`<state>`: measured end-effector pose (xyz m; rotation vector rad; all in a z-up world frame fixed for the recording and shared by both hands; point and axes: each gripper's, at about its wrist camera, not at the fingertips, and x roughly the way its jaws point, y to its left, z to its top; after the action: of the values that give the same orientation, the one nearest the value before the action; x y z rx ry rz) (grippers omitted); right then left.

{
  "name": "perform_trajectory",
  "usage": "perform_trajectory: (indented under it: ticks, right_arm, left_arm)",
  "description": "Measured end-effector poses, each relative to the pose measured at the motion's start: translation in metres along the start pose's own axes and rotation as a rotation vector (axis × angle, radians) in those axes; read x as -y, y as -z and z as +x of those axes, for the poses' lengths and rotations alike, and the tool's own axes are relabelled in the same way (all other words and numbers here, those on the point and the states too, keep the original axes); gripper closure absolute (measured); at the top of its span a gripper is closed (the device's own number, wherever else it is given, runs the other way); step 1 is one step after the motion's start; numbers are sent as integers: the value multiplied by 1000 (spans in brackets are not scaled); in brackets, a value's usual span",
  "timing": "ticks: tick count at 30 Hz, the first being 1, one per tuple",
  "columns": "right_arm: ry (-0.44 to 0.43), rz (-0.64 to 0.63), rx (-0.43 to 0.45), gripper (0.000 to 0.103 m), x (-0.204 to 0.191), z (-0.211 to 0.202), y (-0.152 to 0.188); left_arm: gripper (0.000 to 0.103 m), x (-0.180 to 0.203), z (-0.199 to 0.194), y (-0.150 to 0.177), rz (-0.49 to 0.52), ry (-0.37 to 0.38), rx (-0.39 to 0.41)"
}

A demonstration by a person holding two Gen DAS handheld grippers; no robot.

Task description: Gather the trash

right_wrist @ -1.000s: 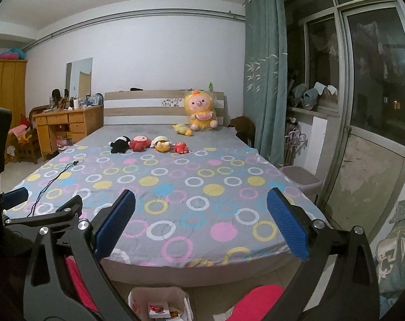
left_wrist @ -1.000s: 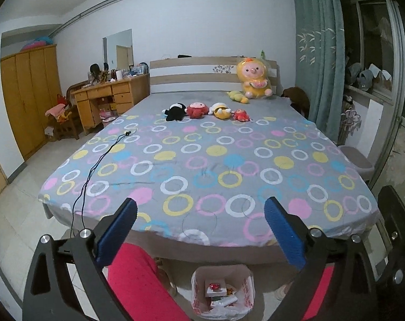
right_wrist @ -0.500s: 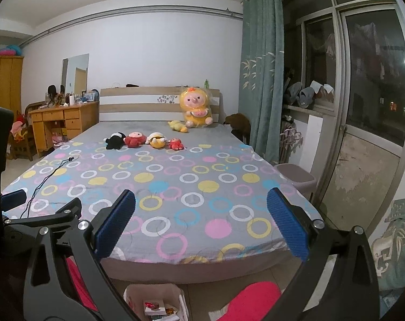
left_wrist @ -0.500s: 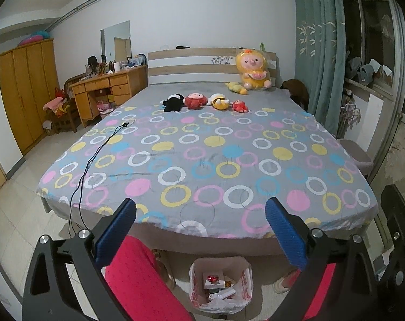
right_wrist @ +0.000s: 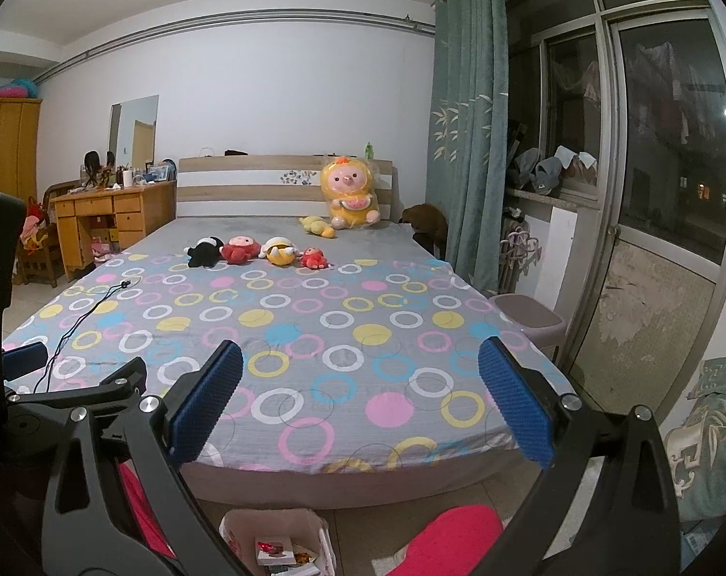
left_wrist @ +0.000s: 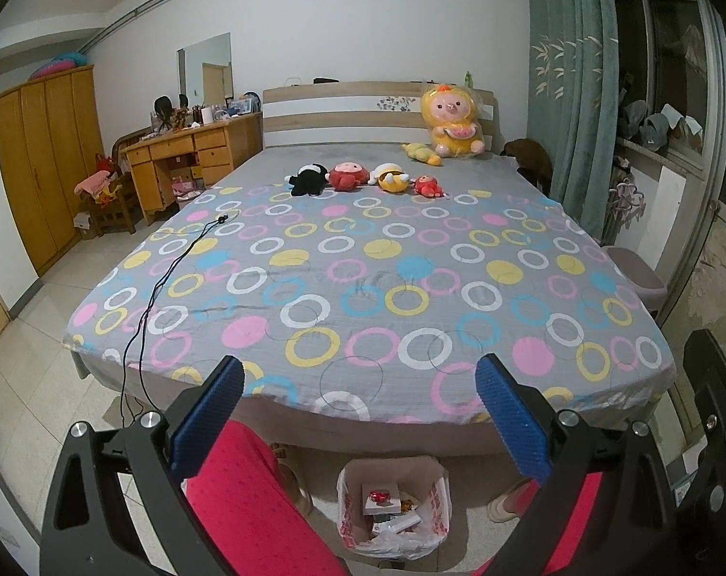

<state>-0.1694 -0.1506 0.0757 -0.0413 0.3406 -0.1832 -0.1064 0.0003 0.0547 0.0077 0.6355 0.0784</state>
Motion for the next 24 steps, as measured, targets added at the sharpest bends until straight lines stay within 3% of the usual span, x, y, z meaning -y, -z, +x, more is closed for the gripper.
perform_trajectory:
  ticks: [24]
  right_arm:
    - [-1,1,-1,7,0,1,0]
  left_arm:
    - [8,-1,0,0,6,2,-1]
